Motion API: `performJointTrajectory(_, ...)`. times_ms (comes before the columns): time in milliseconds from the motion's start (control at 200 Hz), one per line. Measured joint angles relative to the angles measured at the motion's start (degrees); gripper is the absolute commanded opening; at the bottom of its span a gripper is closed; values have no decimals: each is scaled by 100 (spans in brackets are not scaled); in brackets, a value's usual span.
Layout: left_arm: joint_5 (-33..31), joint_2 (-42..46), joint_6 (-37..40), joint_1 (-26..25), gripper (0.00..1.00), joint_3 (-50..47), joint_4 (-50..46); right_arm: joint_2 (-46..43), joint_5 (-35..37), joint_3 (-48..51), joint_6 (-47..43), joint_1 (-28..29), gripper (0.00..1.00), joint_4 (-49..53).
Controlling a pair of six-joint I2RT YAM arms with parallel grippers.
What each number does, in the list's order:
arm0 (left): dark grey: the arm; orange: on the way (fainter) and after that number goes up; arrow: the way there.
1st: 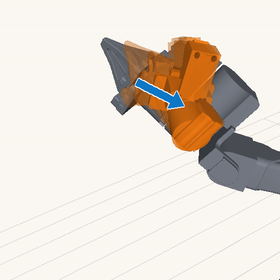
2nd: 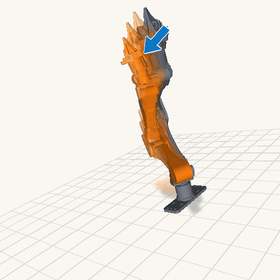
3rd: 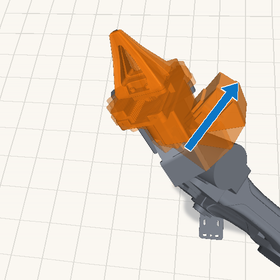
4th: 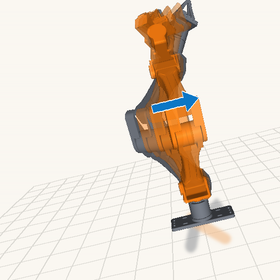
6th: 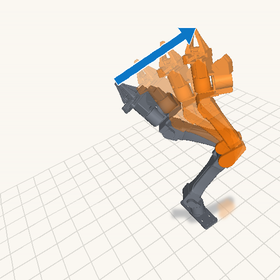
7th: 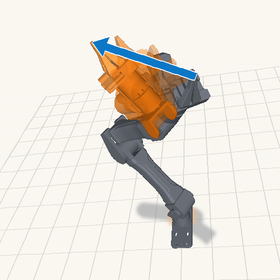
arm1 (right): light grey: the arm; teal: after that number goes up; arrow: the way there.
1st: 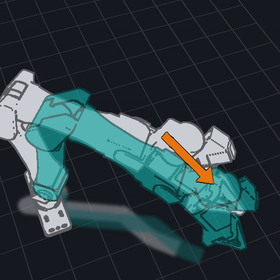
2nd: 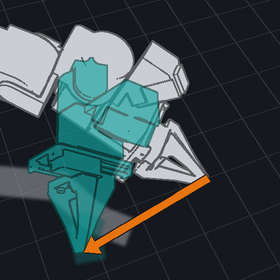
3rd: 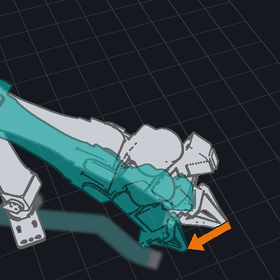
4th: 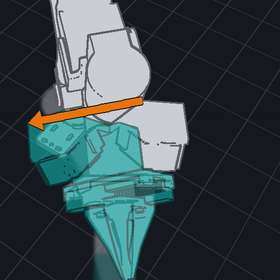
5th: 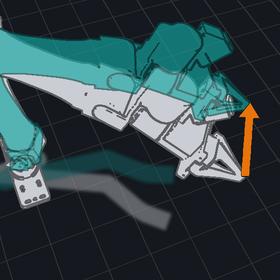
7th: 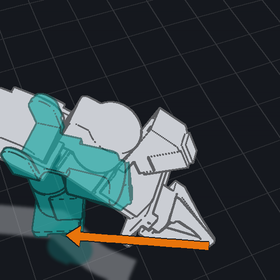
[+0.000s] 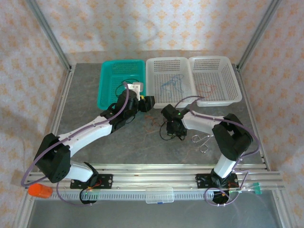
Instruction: Untangle the cables
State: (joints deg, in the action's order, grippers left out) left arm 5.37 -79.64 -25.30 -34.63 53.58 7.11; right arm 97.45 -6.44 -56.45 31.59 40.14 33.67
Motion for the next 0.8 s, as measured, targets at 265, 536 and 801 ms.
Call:
performJointTrajectory(265, 22, -55, 35, 0, 65, 291, -22, -157, -103, -9, -203, 7, 0, -31)
performJointTrajectory(536, 186, -291, 133, -4, 66, 389, -173, -796, -455, -479, -1025, -166, 0, 142)
performJointTrajectory(801, 389, -341, 138, -35, 74, 389, -284, -1663, -962, -577, -1690, -699, 0, 155)
